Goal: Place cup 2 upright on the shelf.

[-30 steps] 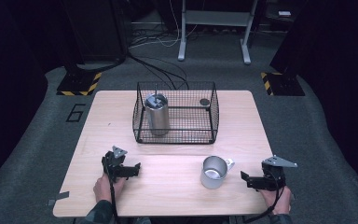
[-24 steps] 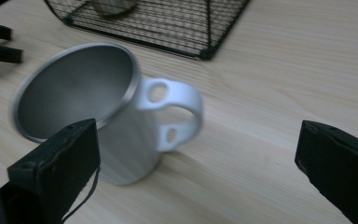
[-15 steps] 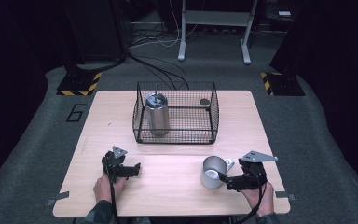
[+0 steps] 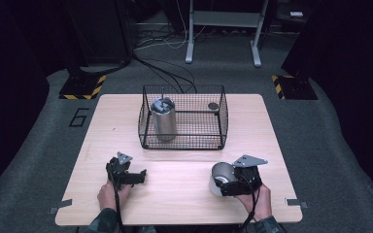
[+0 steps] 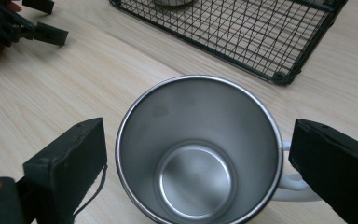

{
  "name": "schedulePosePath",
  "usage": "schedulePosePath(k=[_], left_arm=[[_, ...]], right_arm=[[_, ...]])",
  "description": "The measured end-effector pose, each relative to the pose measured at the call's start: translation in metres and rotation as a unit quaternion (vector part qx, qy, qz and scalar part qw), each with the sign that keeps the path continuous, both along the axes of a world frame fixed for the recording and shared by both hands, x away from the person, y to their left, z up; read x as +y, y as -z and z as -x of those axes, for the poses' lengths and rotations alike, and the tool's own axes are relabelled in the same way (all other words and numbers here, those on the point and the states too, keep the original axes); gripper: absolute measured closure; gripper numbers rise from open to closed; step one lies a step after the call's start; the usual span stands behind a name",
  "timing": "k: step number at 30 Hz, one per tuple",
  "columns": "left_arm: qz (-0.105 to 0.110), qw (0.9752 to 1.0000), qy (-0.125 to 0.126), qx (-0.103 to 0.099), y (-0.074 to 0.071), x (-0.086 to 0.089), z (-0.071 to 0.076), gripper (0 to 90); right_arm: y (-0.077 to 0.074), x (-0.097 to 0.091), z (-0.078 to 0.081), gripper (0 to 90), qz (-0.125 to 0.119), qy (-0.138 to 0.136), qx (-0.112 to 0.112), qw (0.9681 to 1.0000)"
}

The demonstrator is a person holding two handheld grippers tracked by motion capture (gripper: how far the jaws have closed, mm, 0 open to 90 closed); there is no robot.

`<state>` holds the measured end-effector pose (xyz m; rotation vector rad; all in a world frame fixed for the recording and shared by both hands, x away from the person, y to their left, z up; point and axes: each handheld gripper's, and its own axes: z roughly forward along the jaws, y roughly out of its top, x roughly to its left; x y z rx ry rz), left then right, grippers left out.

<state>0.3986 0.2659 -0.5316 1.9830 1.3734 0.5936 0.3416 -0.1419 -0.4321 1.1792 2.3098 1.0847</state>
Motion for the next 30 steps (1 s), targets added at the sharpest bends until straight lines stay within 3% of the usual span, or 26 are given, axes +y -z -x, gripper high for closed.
schedulePosePath(k=[11,18,30], left_arm=[[0.0,1.0,0.0,0.001,0.0,0.0,0.0,0.3],[0.0,1.0,0.001,0.001,0.0,0.0,0.0,0.3],[-0.001,1.0,0.001,0.001,0.0,0.0,0.0,0.3]], right_arm=[[0.008,0.007,-0.005,3.2,0.019,0.006,0.009,0.9998],[0.009,0.01,-0.004,5.0,0.035,0.01,0.0,0.9993],[0.009,0.01,-0.004,5.3,0.037,0.004,-0.006,0.9993]])
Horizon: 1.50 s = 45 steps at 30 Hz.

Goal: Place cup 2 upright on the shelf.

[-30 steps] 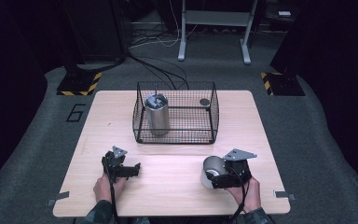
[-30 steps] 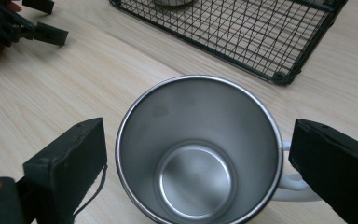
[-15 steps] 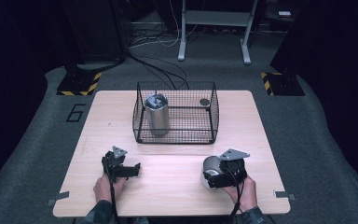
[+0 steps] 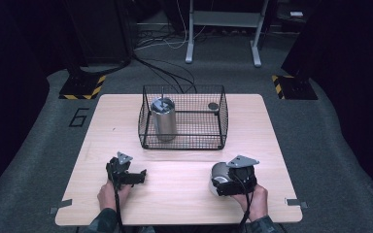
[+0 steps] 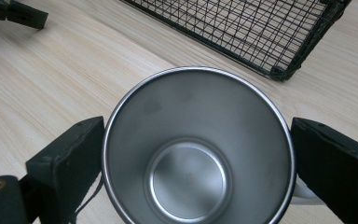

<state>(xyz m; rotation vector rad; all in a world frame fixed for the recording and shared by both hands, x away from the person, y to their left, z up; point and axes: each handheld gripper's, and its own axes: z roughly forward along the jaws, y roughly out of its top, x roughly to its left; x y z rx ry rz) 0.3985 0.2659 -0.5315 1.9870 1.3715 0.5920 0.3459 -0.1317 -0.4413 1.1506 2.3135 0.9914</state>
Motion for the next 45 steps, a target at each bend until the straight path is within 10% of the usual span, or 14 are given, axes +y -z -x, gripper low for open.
schedulePosePath(k=[45], left_arm=[[0.004,1.0,-0.003,0.0,0.0,-0.001,0.0,0.3]], right_arm=[[-0.041,0.01,-0.019,5.3,-0.008,-0.034,-0.035,0.9988]])
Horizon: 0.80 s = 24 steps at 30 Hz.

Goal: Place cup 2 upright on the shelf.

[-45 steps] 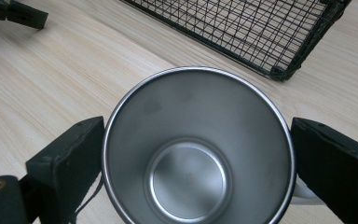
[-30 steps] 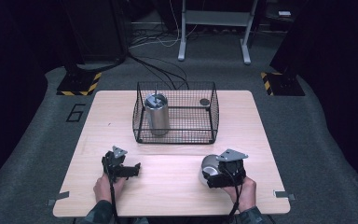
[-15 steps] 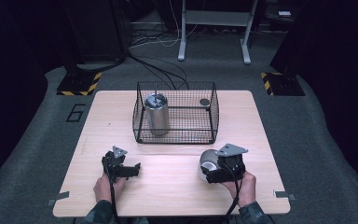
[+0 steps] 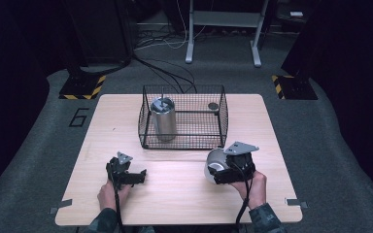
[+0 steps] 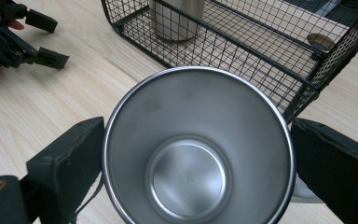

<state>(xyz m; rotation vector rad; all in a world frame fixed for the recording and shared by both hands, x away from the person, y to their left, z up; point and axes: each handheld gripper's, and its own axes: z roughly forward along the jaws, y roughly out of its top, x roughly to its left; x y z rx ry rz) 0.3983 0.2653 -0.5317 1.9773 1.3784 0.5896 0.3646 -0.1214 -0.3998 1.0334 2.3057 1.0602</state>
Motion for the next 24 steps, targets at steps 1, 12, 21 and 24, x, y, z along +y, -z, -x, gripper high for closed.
schedulePosePath(k=[1,12,21,24], left_arm=[[0.001,1.0,0.0,0.0,0.0,0.0,0.0,0.3],[0.0,1.0,0.004,0.003,0.0,0.0,0.0,0.3],[0.0,1.0,0.002,0.002,0.0,0.0,0.0,0.3],[0.001,1.0,0.002,0.003,0.0,0.0,0.0,0.3]], right_arm=[[-0.001,0.0,-0.001,5.3,-0.004,0.001,0.0,1.0],[-0.019,0.002,-0.009,5.3,-0.009,-0.008,-0.007,0.9999],[-0.034,0.005,-0.016,5.3,-0.007,-0.022,-0.015,0.9996],[-0.037,0.008,-0.018,5.3,-0.002,-0.023,-0.014,0.9996]])
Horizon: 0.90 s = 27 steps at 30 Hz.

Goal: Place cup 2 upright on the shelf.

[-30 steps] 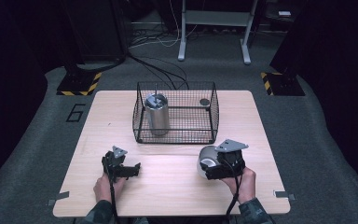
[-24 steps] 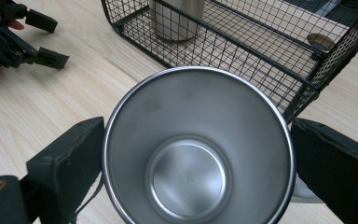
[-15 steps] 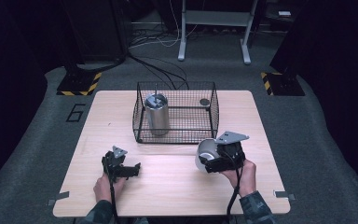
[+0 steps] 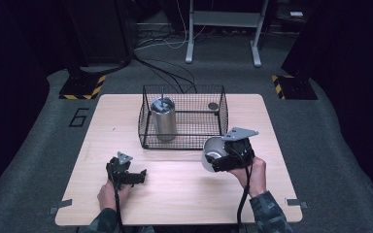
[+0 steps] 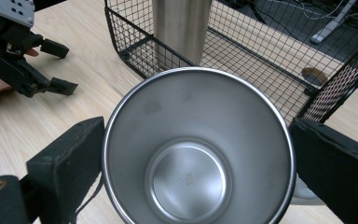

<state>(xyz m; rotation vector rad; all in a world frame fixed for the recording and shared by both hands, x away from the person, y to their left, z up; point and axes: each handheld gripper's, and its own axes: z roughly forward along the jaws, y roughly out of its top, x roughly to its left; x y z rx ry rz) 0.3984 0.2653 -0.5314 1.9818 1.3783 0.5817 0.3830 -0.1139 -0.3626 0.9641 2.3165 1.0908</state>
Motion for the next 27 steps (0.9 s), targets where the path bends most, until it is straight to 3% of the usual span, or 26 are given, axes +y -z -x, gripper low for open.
schedulePosePath(k=[27], left_arm=[[-0.001,1.0,0.0,0.0,0.0,0.0,0.0,0.3]], right_arm=[[-0.042,0.016,-0.03,5.3,-0.005,-0.021,-0.023,0.9995]])
